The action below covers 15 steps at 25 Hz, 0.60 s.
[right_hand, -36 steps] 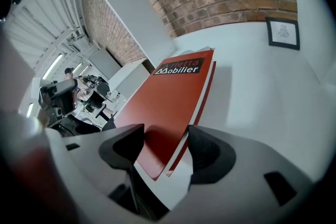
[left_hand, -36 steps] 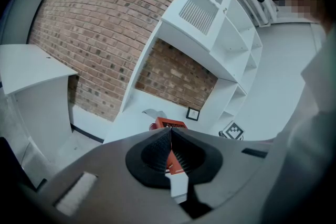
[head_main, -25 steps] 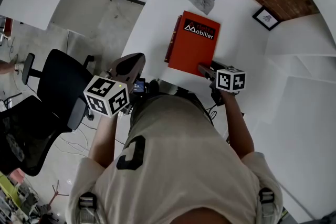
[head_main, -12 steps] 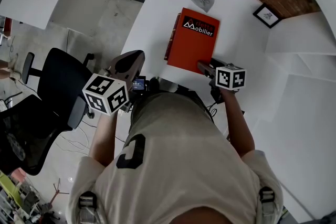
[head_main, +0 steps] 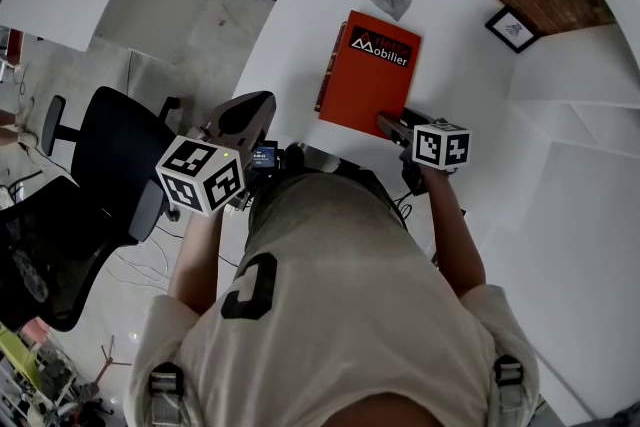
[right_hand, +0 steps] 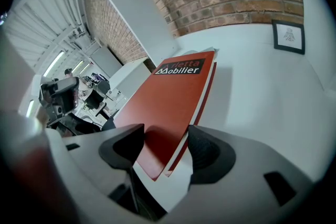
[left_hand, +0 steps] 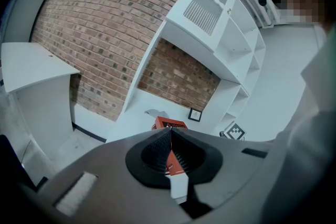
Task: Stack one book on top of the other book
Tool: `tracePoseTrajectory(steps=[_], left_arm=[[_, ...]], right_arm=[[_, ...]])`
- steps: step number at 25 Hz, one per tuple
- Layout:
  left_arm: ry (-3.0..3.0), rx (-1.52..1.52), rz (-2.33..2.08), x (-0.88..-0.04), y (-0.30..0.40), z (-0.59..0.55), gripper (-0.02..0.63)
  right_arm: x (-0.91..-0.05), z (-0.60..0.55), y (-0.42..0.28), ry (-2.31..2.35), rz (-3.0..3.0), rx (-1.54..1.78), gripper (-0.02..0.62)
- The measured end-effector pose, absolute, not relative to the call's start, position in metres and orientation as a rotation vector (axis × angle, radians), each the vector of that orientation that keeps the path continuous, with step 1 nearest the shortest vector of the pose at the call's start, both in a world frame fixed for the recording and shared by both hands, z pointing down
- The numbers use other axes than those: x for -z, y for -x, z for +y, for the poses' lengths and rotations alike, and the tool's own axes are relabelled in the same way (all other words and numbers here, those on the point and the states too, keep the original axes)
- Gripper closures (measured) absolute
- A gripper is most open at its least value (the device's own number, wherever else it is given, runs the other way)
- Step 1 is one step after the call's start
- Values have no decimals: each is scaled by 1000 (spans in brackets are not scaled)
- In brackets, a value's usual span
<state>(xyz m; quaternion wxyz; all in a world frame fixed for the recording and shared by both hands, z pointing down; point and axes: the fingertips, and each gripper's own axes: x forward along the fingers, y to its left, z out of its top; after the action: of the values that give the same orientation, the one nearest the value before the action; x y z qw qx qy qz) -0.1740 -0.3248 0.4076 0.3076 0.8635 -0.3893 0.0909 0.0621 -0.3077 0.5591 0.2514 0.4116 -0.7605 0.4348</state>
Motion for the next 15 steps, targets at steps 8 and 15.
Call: tracePoseTrajectory(steps=[8,15], left_arm=[[-2285,-223,-1021,-407,175,-326,601],[-2280,-217,-1035,-408,178,-329,601]], right_arm=[[-559,-307,-59,-1125,-2069,-1172,350],[-559,-308,-60,-1117,-2085,-1171,350]])
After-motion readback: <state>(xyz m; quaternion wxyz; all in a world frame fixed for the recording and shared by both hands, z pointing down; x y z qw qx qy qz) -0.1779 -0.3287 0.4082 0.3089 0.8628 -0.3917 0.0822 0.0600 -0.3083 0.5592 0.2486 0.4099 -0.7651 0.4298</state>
